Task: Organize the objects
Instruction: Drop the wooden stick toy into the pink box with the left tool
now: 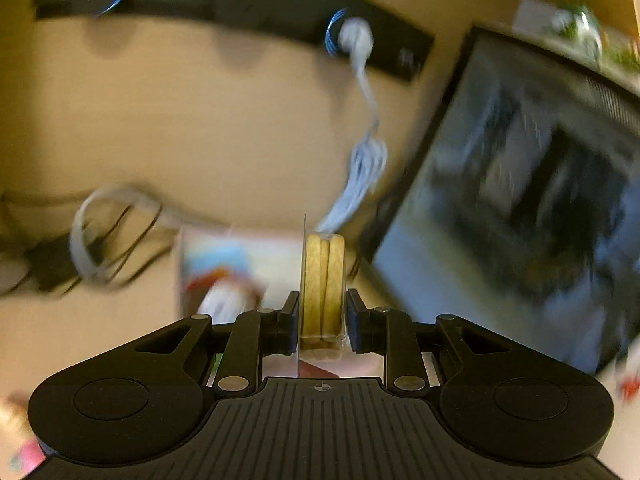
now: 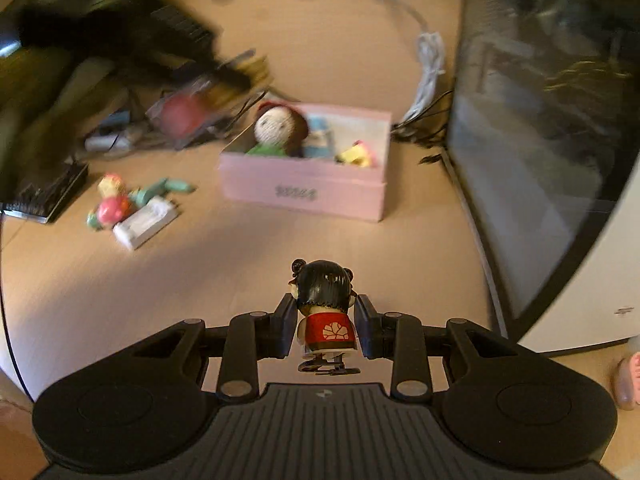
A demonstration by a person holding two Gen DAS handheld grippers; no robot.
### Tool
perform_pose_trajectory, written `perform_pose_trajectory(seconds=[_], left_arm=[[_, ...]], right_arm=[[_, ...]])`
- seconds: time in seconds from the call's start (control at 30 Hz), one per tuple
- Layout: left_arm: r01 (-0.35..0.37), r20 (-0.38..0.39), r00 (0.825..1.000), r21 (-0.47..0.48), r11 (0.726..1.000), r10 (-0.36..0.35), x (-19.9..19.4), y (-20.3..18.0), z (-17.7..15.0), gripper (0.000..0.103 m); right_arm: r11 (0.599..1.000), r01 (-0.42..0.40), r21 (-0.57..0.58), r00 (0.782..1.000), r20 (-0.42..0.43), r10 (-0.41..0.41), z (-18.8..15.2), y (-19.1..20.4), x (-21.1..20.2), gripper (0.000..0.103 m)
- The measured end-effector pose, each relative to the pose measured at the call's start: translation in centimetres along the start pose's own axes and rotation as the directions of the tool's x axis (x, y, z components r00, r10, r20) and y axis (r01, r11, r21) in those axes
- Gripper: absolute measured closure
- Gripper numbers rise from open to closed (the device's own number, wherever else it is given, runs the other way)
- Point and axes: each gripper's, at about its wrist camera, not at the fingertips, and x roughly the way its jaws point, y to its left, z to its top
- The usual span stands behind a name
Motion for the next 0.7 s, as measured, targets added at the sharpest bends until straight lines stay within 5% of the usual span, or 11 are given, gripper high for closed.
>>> perform_pose_trajectory(seconds=[0.1, 0.23, 0.3, 0.47, 0.7], left_arm=[[-0.032, 0.018, 0.999, 0.013, 0.999, 0.031, 3.9, -0.9, 1.3, 0.076], [-0.112, -0.164, 0.98, -0.003, 0.994, 0.11, 10.8, 0.3, 0.6, 0.077], [-0.151, -0.191, 0.972, -0.055, 0.987, 0.138, 12.3, 1.4, -0.4, 0.077], [-0.137, -0.116, 0.986, -0.136, 0.981, 0.122, 9.8, 2.1, -2.0, 0.078], [-0.109, -0.057, 0.993, -0.077, 0.991, 0.105, 1.0, 2.2, -5.6, 0.078]], right_arm=[[1.0, 0.003, 0.012, 1.0, 0.022, -0.003, 0.0, -1.1, -0.1, 0.073], [1.0, -0.001, 0.005, 0.999, 0.038, 0.0, 0.1, -2.0, -0.1, 0.073], [1.0, -0.003, 0.0, 0.999, 0.039, 0.003, 0.0, -2.4, -0.1, 0.073], [1.0, -0.019, 0.005, 0.999, 0.026, 0.019, -0.1, -3.2, 0.4, 0.073], [0.997, -0.081, -0.009, 0.996, 0.047, 0.081, 2.5, -3.3, 2.3, 0.073]])
